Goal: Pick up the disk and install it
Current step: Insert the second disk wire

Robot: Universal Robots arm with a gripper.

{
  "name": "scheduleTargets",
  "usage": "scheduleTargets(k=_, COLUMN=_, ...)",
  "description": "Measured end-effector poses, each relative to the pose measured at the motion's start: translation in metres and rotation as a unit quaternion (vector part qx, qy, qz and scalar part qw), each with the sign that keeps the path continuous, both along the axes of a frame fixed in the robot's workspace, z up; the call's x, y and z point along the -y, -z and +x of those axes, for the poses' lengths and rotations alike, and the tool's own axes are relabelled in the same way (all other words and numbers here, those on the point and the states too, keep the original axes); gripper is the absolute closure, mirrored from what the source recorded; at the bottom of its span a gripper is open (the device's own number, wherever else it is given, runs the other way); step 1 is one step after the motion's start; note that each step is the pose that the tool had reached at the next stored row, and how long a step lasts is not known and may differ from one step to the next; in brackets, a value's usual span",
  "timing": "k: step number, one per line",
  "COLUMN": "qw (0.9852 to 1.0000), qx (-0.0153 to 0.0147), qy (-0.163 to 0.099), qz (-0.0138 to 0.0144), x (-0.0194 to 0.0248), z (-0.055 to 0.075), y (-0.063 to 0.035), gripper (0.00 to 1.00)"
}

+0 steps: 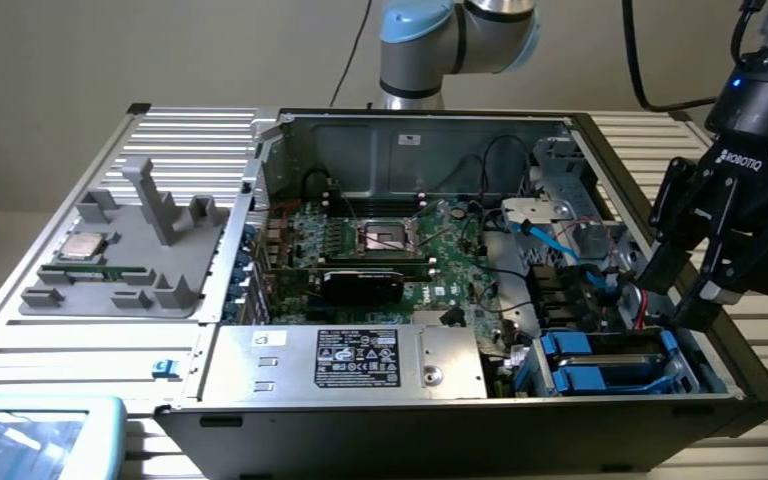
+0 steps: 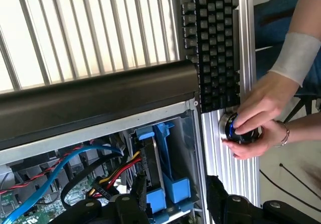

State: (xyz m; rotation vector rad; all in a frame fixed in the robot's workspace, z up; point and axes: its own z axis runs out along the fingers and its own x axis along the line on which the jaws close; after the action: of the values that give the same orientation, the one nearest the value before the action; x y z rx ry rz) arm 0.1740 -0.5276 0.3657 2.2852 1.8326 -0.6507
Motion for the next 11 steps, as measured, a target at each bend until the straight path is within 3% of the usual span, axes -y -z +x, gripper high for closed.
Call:
scheduleTargets(k=3, qw=1.0, qx=0.0027, qy=0.0, qz=-0.0002, x=-0.0015, z=-0.008, y=0.0002, gripper=0.41)
scheduleTargets(k=7, qw=0.9999, qx=0.0118, qy=0.0, qz=-0.0019, x=-0.0037, z=-0.018, y=0.0004, gripper=0.41)
scheduleTargets(k=8, qw=0.9999, qx=0.0154, qy=0.0, qz=-0.0033, x=-0.0044, z=-0.019, y=0.0004, gripper=0.41)
scheduleTargets(k=9, qw=0.9998, qx=0.0201, qy=0.0, qz=-0.0065, x=-0.0052, z=-0.02, y=0.0004, gripper=0.41)
scheduleTargets(k=11, qw=0.9994, qx=0.0306, qy=0.0, qz=-0.0155, x=-0.007, z=-0.021, y=0.0003, gripper=0.41)
